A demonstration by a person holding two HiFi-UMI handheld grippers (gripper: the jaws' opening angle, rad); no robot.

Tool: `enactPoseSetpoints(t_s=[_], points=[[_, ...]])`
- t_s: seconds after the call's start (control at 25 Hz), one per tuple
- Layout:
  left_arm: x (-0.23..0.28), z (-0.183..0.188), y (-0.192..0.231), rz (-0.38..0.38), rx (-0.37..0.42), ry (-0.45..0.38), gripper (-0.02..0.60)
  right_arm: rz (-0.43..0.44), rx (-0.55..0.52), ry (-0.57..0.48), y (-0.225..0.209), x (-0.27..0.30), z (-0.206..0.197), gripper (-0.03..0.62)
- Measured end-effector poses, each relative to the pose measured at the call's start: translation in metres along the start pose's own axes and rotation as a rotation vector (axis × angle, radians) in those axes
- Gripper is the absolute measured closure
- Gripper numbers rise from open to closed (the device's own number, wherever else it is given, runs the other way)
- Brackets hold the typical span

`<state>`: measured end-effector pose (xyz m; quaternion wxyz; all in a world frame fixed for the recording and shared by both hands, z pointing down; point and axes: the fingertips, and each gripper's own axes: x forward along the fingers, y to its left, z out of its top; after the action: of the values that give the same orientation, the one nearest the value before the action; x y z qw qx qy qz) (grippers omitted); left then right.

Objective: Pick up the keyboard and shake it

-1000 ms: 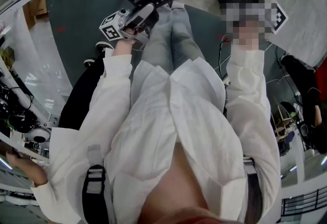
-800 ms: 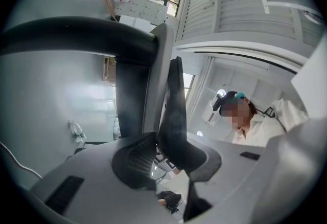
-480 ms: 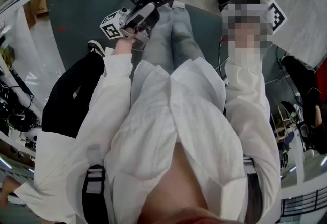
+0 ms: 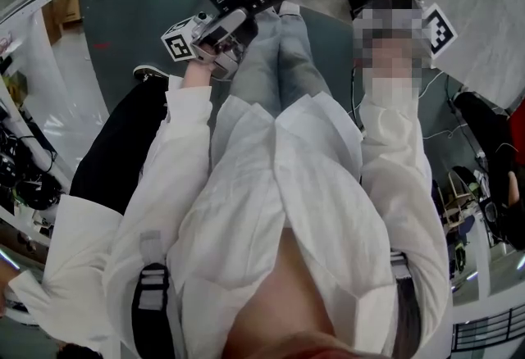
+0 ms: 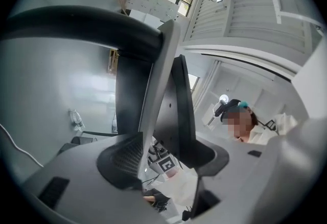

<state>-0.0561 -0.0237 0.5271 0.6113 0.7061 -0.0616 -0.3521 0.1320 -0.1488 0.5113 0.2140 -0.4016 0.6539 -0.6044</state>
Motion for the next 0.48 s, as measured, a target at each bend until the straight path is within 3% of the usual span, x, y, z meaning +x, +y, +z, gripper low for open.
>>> enactPoseSetpoints(t_s=[0.2, 0.36, 0.48], points=[[-0.002, 0.002, 0.004, 0.091, 0.053, 0.036, 0.307, 0.010, 0.005, -0.003, 0.001, -0.004, -0.001, 0.505], [0.003, 0.004, 0.005, 0.230, 0.211, 0.115, 0.295, 0.049, -0.045, 0.022, 0.020, -0.007, 0.002, 0.508], [0.014, 0.001, 0.003, 0.302, 0.287, 0.169, 0.290, 0.077, -0.080, 0.045, 0.036, -0.011, 0.013, 0.509]])
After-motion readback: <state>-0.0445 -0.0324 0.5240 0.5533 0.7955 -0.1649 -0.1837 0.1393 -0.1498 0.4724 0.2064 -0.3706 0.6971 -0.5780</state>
